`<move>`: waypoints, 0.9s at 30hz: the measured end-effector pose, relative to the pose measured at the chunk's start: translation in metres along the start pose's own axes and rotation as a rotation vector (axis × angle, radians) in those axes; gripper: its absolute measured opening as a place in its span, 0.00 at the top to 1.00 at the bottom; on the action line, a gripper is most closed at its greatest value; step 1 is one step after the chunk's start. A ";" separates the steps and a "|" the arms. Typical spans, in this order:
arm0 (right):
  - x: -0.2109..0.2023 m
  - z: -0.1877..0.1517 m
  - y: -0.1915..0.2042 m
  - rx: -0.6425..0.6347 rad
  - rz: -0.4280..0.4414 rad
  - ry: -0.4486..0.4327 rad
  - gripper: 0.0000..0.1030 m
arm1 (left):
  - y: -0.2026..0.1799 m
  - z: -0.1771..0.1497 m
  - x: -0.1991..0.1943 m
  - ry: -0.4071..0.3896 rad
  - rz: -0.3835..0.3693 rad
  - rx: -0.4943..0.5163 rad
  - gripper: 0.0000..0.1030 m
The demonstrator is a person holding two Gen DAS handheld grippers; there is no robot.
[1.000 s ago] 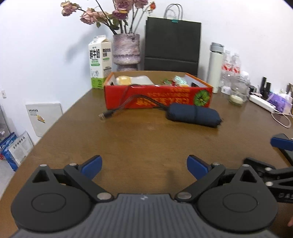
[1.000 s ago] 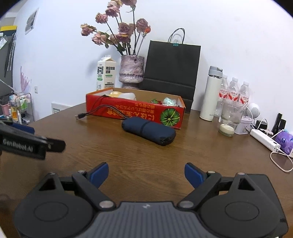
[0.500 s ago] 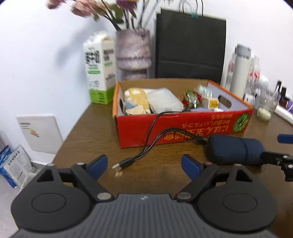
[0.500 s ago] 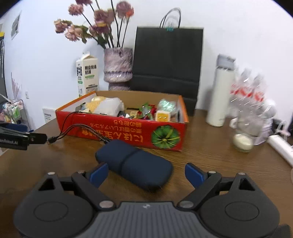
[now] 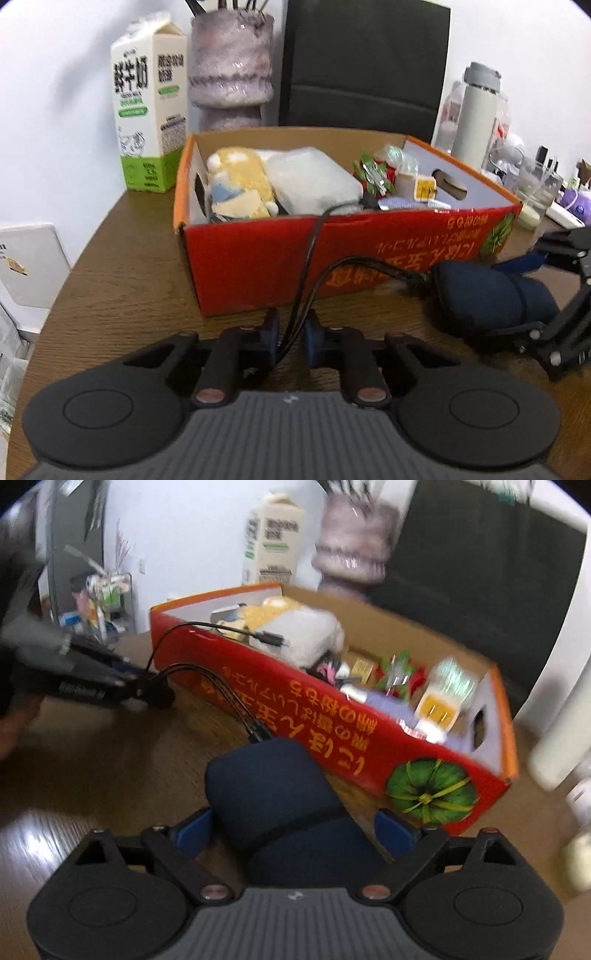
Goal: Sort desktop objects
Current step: 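Grasp the black USB cable with the left gripper while the right gripper grasps the navy pouch, then lower the cable with the left gripper while the right gripper lowers the navy pouch into the box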
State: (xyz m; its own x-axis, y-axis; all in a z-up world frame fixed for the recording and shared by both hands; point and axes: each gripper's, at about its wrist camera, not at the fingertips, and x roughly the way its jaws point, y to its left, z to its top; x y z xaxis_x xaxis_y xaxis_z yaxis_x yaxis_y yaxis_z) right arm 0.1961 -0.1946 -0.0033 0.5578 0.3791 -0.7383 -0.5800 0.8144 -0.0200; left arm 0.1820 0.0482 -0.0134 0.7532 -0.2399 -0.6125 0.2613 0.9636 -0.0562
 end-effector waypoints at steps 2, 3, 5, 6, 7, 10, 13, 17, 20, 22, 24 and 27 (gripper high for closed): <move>0.000 -0.003 -0.009 0.059 0.046 -0.011 0.16 | -0.003 -0.001 -0.010 -0.027 -0.002 -0.002 0.93; -0.002 -0.006 -0.009 0.071 0.048 -0.023 0.19 | -0.005 -0.002 -0.019 -0.053 -0.004 -0.002 0.94; -0.009 -0.012 -0.005 0.092 0.032 -0.034 0.27 | -0.008 -0.001 -0.036 -0.105 0.005 -0.012 0.94; -0.013 -0.015 -0.001 0.101 0.019 -0.033 0.31 | -0.009 0.000 -0.045 -0.135 0.008 -0.019 0.94; -0.017 -0.018 0.006 0.110 -0.007 -0.028 0.32 | -0.011 0.000 -0.057 -0.171 0.013 -0.031 0.94; -0.030 -0.027 0.031 0.181 -0.126 -0.006 0.38 | -0.019 0.001 -0.083 -0.230 0.031 -0.050 0.94; -0.050 -0.041 0.054 0.234 -0.168 -0.061 0.41 | -0.031 -0.002 -0.114 -0.282 0.064 -0.059 0.94; -0.085 -0.060 0.069 0.328 -0.153 -0.166 0.41 | -0.042 -0.013 -0.162 -0.362 0.056 -0.086 0.94; -0.110 -0.073 0.083 0.341 -0.180 -0.218 0.41 | -0.050 -0.026 -0.185 -0.372 0.042 -0.099 0.94; -0.122 -0.081 0.092 0.332 -0.193 -0.236 0.41 | -0.056 -0.036 -0.195 -0.355 0.046 -0.116 0.94; -0.132 -0.088 0.099 0.334 -0.203 -0.248 0.41 | -0.063 -0.044 -0.205 -0.346 0.036 -0.125 0.94; -0.149 -0.100 0.108 0.348 -0.213 -0.284 0.41 | -0.077 -0.051 -0.222 -0.356 0.031 -0.108 0.94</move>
State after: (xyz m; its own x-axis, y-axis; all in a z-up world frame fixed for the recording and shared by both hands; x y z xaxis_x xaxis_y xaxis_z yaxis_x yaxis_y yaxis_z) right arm -0.0089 -0.2068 0.0371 0.8102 0.2540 -0.5283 -0.2303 0.9667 0.1116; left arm -0.0367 0.0331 0.0866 0.9274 -0.2178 -0.3041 0.1838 0.9734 -0.1367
